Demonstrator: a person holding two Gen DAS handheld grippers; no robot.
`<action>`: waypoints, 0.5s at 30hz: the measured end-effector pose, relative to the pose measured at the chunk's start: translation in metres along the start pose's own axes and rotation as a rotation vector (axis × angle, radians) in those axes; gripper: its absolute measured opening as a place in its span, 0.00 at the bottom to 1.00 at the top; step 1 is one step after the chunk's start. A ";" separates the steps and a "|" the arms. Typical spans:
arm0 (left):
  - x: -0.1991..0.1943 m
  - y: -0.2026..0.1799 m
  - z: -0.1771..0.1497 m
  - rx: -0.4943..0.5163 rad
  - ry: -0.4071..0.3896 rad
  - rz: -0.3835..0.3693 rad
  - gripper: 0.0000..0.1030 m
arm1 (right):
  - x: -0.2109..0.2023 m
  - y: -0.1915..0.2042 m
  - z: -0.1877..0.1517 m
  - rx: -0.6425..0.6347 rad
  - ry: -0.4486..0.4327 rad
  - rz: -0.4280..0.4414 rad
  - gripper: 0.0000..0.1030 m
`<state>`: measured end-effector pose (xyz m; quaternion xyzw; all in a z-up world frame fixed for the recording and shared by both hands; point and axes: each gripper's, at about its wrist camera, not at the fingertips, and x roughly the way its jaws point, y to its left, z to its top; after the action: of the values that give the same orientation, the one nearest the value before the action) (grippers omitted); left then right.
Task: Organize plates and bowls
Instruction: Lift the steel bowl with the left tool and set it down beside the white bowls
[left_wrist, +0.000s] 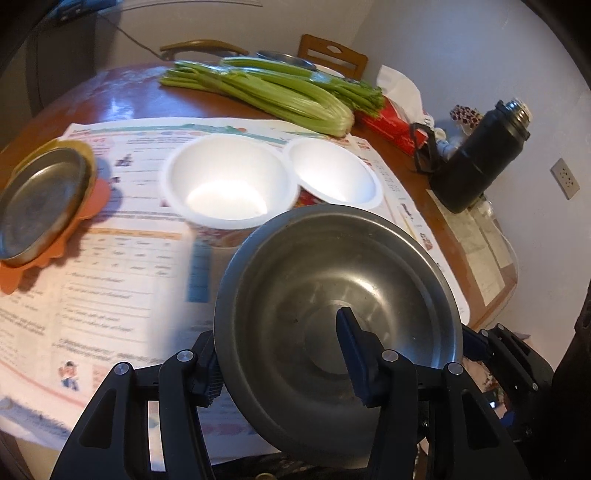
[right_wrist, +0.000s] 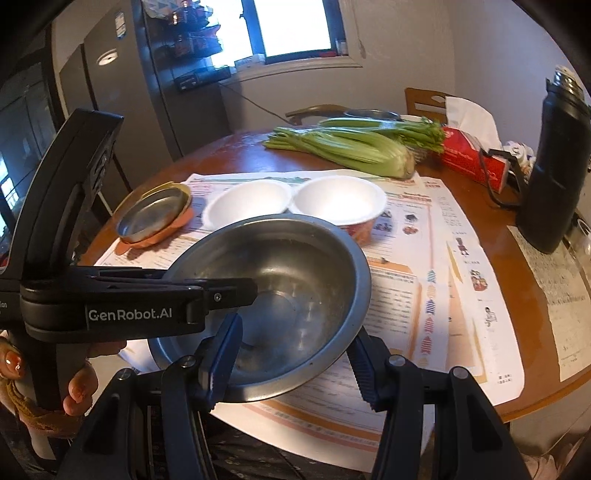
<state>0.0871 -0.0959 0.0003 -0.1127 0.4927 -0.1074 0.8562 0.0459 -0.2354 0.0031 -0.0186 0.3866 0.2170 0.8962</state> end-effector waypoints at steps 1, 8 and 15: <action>-0.002 0.002 -0.001 0.000 -0.004 0.005 0.53 | 0.000 0.003 0.000 -0.005 0.000 0.003 0.54; -0.007 0.026 -0.008 -0.026 -0.004 0.034 0.53 | 0.011 0.025 -0.003 -0.035 0.019 0.029 0.55; 0.002 0.045 -0.015 -0.055 0.013 0.060 0.53 | 0.027 0.040 -0.007 -0.055 0.045 0.034 0.55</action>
<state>0.0787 -0.0551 -0.0221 -0.1207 0.5042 -0.0691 0.8523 0.0417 -0.1900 -0.0154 -0.0417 0.4009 0.2424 0.8825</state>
